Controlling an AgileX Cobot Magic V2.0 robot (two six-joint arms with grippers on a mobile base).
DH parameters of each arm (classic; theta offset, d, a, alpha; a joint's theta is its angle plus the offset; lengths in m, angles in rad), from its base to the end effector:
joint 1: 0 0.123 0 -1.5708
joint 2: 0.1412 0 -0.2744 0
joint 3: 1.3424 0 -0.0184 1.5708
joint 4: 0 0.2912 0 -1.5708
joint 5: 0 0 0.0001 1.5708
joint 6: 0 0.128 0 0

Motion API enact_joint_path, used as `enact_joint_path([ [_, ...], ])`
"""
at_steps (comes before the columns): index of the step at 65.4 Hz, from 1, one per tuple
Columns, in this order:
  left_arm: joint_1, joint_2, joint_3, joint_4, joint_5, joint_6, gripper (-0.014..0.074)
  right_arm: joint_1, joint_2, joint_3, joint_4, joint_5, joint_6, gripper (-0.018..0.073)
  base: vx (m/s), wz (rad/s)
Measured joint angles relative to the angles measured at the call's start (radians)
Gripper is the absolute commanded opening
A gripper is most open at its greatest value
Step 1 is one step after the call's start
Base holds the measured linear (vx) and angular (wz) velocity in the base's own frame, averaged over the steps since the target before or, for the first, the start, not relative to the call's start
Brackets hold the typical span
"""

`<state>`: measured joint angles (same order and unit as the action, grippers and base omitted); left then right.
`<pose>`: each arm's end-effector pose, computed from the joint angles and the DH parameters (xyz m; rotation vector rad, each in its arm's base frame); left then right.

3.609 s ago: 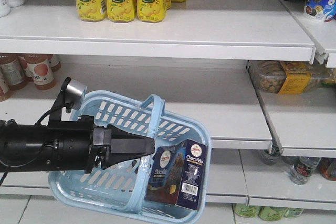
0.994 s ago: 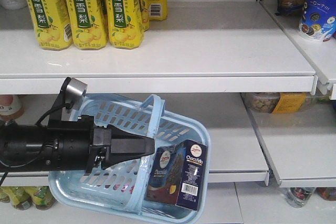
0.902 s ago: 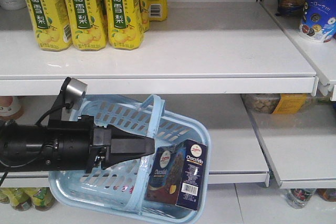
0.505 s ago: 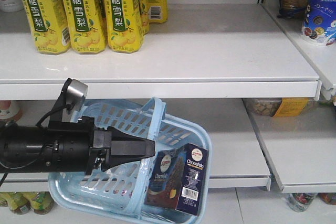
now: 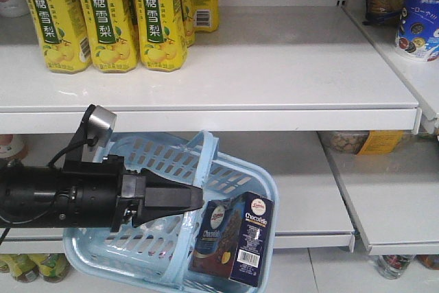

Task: Left arm holds basket, right arm returns cookies
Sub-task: 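Hold the basket still with the left gripper in front of the shelves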

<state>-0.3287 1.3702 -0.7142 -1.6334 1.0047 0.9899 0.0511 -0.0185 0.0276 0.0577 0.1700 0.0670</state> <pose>0.2495 -0.1991 0.2243 0.3069 2.1851 -1.6272 0.1437 0.0086 0.1858 0.0531 1.6635 0.1407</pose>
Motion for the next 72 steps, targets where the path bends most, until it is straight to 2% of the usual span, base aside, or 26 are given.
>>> enact_joint_path([
  [72, 0.000, 0.000, 0.000, 0.000, 0.000, 0.000, -0.0006, 0.000, 0.000, 0.000, 0.000, 0.000, 0.000, -0.0008, 0.00, 0.00],
])
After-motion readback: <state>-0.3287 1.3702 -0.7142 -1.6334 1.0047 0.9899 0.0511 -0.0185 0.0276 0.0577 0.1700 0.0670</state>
